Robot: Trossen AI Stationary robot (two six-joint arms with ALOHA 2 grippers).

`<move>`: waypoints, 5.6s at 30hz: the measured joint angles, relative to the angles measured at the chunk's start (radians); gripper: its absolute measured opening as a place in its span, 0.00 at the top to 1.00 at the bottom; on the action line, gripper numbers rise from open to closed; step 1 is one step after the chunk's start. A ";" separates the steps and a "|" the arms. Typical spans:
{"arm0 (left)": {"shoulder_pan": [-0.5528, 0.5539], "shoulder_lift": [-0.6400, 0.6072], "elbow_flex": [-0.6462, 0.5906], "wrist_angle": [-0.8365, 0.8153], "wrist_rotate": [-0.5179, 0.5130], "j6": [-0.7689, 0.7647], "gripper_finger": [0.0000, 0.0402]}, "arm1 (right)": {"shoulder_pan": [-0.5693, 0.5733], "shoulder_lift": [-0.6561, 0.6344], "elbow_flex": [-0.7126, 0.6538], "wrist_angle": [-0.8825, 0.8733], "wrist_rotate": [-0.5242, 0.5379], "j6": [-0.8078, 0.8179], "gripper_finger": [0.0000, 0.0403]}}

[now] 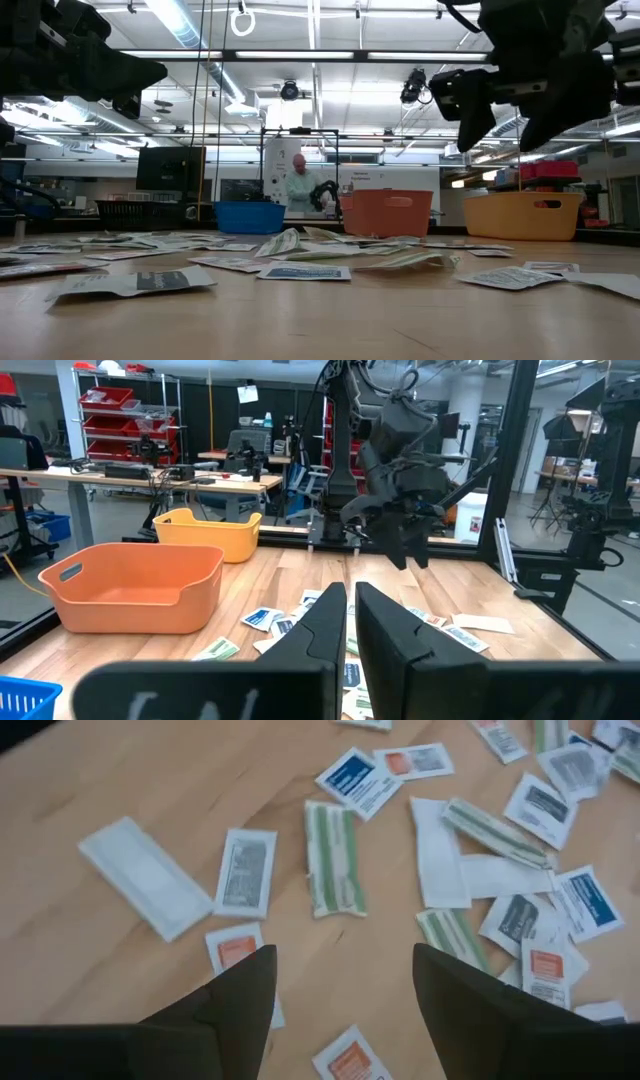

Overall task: Pick & Place First Aid Supplies
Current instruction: Put the bandage into the yellow bin

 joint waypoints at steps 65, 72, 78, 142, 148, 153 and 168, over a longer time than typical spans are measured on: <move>0.000 0.000 0.000 0.000 0.000 0.000 0.92 | 0.395 0.341 0.114 0.031 0.223 -0.630 0.42; 0.000 0.000 0.000 0.000 0.000 0.000 0.92 | 0.398 0.366 0.115 0.036 0.251 -0.620 0.42; 0.000 0.000 0.000 0.000 0.000 0.000 0.92 | 0.395 0.369 0.116 0.045 0.267 -0.619 0.42; 0.000 0.000 0.000 0.000 0.000 0.000 0.92 | 0.373 0.369 0.129 -0.049 0.298 -0.511 1.00; 0.000 0.000 0.000 0.000 0.000 0.000 0.92 | 0.373 0.318 0.155 -0.100 0.313 -0.502 1.00; 0.000 0.000 0.000 0.000 0.000 0.000 0.92 | 0.373 0.277 0.159 -0.109 0.335 -0.488 1.00; 0.000 0.000 0.000 0.000 0.000 0.000 0.92 | 0.341 0.274 0.195 -0.098 0.138 -0.248 0.64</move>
